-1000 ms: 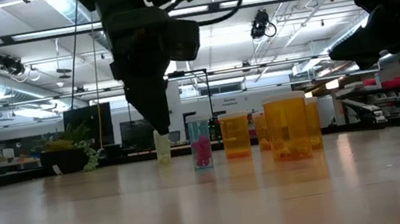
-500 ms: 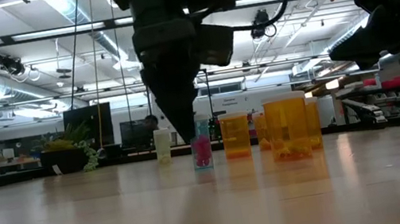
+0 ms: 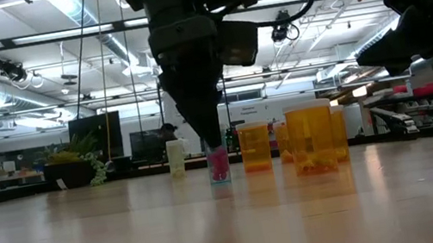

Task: Pick and place medicine bottles into bin by pill shape (circle, oval)
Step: Put the small blue pill bottle into the left transparent bin

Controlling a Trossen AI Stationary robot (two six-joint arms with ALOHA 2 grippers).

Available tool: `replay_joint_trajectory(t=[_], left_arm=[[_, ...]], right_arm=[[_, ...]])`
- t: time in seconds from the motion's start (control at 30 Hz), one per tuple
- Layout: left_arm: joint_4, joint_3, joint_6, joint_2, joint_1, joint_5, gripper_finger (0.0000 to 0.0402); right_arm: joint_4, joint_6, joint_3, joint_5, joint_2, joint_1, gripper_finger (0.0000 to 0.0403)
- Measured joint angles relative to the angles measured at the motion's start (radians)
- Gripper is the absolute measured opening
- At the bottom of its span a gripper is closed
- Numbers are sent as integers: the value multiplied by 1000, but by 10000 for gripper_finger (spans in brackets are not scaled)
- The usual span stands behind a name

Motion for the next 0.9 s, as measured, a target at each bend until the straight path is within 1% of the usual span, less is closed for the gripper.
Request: replay_joint_trajectory(t=[0.23, 0.67, 0.8, 0.9], left_arm=[[1, 0, 4, 0, 0, -19, 181], [1, 0, 3, 0, 0, -21, 129], [0, 0, -3, 0, 0, -20, 124], [-2, 0, -9, -1, 0, -20, 131]], right_arm=[[0, 0, 0, 0, 0, 0, 79], [0, 0, 0, 0, 0, 0, 79], [0, 0, 0, 0, 0, 0, 79], [0, 0, 0, 0, 0, 0, 79]])
